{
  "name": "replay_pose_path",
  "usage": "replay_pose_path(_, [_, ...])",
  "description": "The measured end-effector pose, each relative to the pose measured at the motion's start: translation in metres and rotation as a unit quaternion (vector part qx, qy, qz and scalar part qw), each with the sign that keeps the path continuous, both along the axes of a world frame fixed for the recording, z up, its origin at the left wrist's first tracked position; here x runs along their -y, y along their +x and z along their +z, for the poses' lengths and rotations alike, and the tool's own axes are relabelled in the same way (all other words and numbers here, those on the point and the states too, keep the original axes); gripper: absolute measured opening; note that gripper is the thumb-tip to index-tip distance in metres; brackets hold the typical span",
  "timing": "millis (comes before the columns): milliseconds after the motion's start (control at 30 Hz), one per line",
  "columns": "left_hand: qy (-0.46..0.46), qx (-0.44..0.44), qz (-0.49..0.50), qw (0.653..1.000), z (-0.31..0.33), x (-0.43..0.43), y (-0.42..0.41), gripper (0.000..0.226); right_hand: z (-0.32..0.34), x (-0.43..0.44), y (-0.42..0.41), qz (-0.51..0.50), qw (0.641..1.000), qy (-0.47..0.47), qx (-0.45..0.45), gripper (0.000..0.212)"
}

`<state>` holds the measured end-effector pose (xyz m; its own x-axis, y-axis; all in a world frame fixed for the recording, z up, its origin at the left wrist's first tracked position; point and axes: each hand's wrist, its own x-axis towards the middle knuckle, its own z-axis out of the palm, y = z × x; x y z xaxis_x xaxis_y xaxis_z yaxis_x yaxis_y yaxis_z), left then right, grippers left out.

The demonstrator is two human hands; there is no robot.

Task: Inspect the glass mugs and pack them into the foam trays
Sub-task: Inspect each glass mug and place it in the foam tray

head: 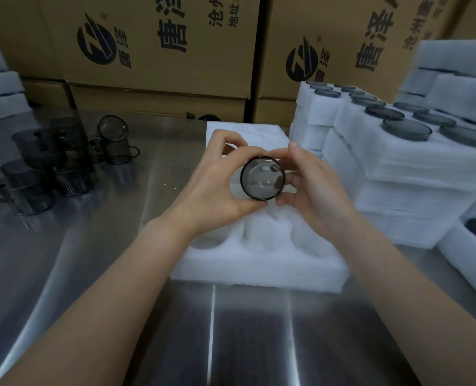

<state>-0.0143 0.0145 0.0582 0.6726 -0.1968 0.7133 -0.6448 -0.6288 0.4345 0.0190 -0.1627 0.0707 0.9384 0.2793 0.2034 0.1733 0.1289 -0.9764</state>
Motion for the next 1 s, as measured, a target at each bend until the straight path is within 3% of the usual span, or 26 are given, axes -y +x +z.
replay_pose_path(333, [-0.074, -0.086, -0.005, 0.994, -0.001, -0.002, 0.0, 0.061, -0.004, 0.008, 0.0, 0.164, 0.985, 0.044, 0.021, 0.045])
replay_pose_path(433, [-0.062, -0.083, 0.007, 0.995, -0.001, -0.002, 0.001, 0.057, -0.005, 0.004, -0.001, 0.115, 0.992, 0.019, 0.055, 0.042])
replay_pose_path(633, [0.031, -0.083, 0.003, 0.996, -0.001, 0.001, 0.0, 0.055, -0.005, -0.004, -0.007, -0.02, 0.984, -0.073, 0.162, 0.014])
replay_pose_path(700, [0.046, -0.07, 0.002, 0.997, -0.001, 0.002, 0.0, 0.056, -0.005, -0.005, -0.007, -0.051, 0.981, -0.066, 0.173, 0.016])
replay_pose_path(833, [0.037, -0.082, -0.001, 0.996, -0.001, 0.001, 0.001, 0.058, -0.004, 0.0, -0.003, -0.034, 0.994, -0.017, 0.103, 0.017])
replay_pose_path(1000, [-0.047, -0.12, -0.013, 0.992, -0.003, -0.004, 0.002, 0.054, -0.004, 0.008, 0.004, 0.138, 0.988, 0.061, 0.011, 0.025])
